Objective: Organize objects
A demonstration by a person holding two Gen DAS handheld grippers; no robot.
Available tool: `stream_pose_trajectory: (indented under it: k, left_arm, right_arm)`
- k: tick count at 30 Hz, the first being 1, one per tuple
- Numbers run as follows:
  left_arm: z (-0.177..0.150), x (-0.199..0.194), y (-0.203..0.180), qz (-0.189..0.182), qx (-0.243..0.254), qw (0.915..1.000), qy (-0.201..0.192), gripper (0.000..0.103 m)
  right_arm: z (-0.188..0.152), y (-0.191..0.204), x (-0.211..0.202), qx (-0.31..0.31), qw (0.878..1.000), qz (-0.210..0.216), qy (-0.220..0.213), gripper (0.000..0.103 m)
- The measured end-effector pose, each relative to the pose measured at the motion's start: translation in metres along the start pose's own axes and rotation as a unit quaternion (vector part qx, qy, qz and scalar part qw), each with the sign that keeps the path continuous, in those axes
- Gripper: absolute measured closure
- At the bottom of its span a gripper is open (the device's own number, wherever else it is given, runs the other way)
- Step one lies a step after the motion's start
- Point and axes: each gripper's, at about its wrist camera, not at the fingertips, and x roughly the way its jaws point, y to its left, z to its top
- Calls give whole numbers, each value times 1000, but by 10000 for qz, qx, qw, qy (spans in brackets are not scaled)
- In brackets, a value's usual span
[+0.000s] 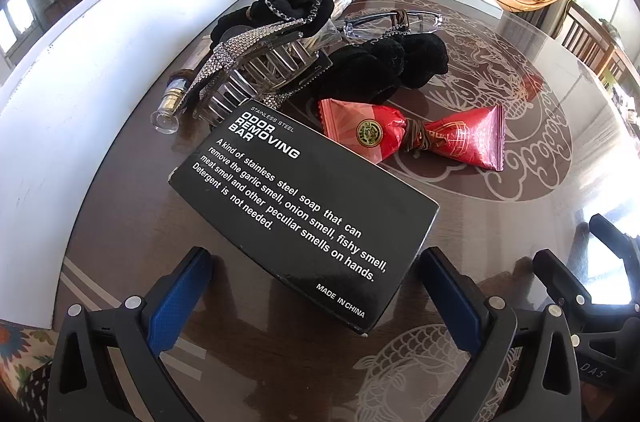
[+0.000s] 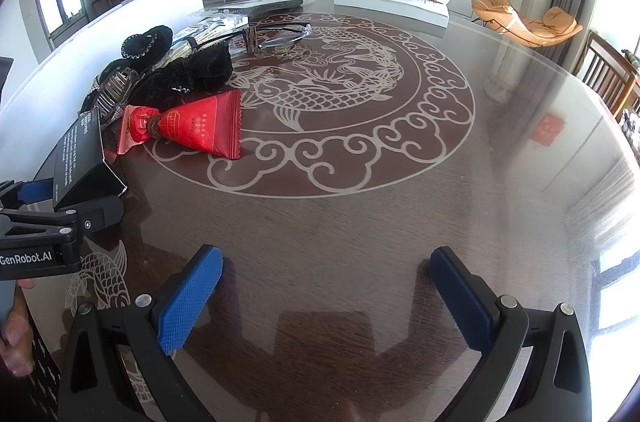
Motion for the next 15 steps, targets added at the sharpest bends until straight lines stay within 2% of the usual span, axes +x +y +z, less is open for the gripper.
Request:
stream_pose_trajectory:
  k: [15]
  left_arm:
    - [0,2,-1,-44,71,9998,-163,0]
  right_arm:
    - [0,0,0,-5,10000,0,-5,0]
